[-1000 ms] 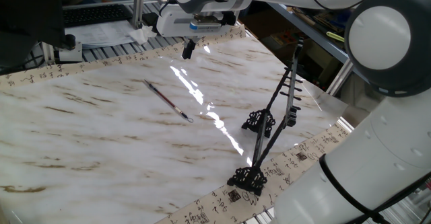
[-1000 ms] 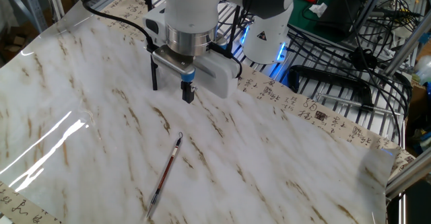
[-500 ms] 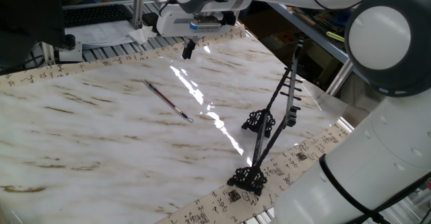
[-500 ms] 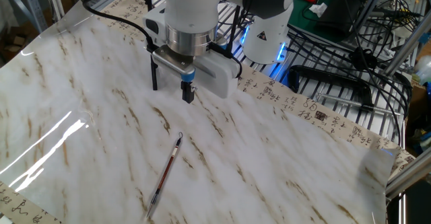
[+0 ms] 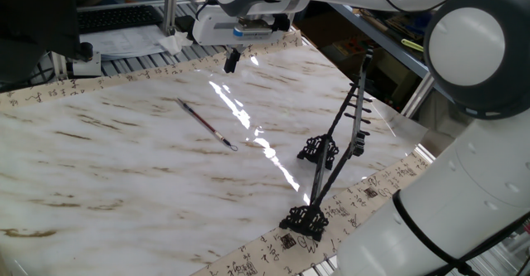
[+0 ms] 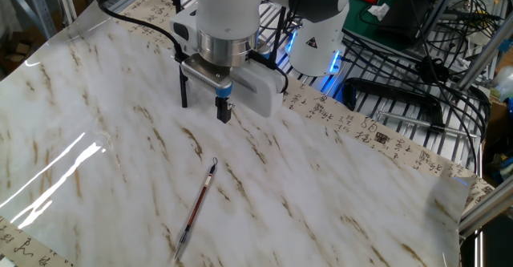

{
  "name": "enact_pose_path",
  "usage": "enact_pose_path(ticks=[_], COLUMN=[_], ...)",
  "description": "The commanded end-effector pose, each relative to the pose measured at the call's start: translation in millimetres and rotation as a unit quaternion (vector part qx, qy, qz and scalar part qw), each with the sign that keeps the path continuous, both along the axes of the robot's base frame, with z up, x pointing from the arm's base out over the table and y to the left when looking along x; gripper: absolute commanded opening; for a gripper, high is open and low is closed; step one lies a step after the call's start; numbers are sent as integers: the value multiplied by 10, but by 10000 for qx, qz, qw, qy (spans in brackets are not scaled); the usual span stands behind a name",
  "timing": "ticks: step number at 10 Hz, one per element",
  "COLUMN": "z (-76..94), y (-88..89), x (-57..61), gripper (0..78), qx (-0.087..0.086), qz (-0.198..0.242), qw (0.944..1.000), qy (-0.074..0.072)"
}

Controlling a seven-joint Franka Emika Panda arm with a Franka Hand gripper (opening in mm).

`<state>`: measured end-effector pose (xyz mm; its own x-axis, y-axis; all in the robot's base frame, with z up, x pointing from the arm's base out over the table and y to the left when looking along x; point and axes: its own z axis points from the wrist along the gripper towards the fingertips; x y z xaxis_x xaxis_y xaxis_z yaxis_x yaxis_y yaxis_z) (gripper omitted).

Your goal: Place the brush on the pen rack

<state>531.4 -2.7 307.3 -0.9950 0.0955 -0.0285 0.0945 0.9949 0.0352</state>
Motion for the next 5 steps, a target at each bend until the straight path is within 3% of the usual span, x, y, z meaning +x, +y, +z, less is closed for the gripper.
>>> enact_pose_path(ticks=[1,5], z=[-11,-218], y=[4,-5], x=[35,205], gripper=[0,0], qx=[297,269], qz=[-713,-617], qw=[9970,9976], qy=[71,152])
